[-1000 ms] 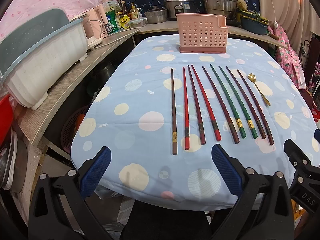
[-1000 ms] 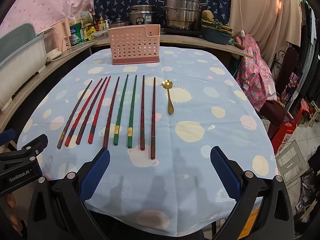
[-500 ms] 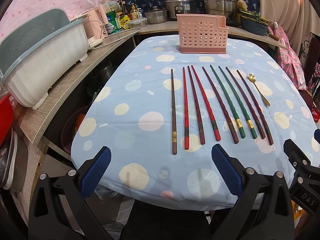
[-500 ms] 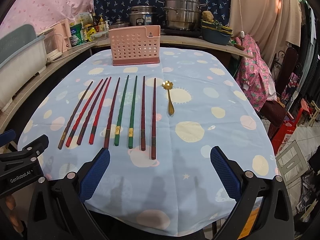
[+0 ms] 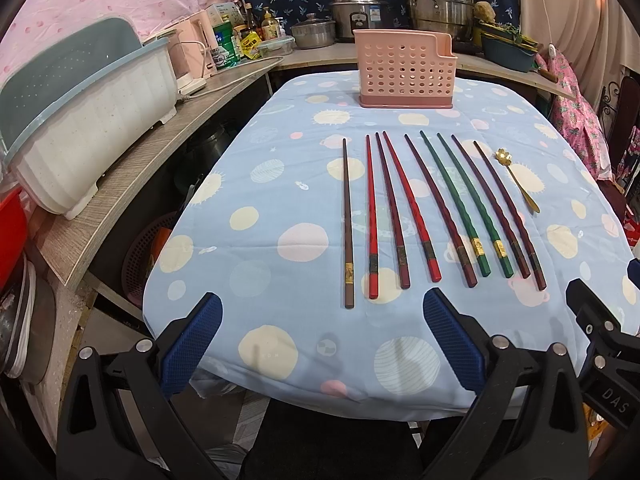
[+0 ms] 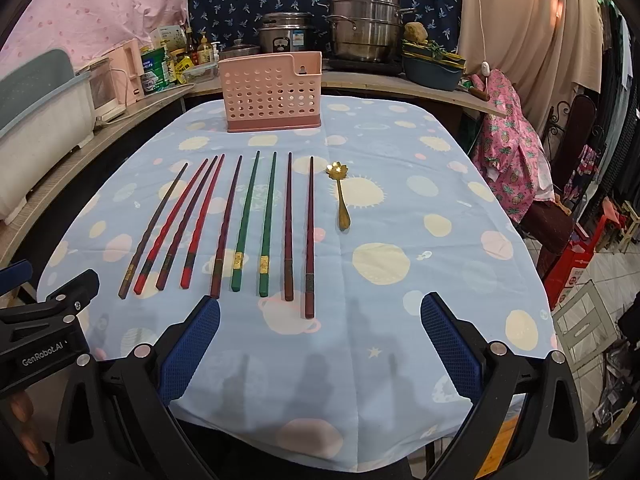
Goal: Organize utensils
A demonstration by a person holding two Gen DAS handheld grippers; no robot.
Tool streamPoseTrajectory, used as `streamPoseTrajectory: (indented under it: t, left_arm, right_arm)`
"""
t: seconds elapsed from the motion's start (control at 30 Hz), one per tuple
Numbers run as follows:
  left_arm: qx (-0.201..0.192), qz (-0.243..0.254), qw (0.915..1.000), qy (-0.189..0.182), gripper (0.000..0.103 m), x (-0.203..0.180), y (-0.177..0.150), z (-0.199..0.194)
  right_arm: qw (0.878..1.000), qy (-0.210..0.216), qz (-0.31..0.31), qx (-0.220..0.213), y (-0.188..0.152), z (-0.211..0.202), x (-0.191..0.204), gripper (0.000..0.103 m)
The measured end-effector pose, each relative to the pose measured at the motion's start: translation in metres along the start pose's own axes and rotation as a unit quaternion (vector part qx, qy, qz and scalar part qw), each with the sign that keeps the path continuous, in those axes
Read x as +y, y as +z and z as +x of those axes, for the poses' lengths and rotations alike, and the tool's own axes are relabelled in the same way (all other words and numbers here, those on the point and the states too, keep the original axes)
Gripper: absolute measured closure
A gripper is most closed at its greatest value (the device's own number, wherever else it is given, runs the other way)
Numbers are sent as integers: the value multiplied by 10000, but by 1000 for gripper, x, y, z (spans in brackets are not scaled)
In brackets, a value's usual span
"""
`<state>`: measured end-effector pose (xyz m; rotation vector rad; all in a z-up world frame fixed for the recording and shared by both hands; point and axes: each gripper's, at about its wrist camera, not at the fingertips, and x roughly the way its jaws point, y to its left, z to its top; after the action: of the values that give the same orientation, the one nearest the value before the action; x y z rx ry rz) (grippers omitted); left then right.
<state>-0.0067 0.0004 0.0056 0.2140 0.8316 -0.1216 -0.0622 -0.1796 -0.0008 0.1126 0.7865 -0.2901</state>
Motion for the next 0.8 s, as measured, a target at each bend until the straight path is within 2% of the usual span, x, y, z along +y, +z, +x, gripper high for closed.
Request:
streamPoseTrajectory:
  t: [0.8]
  left_arm:
    - [-13,0,10000,9,7,0,0,-1]
  right_arm:
    - [10000,3,-6,-38,0,-3,4,7]
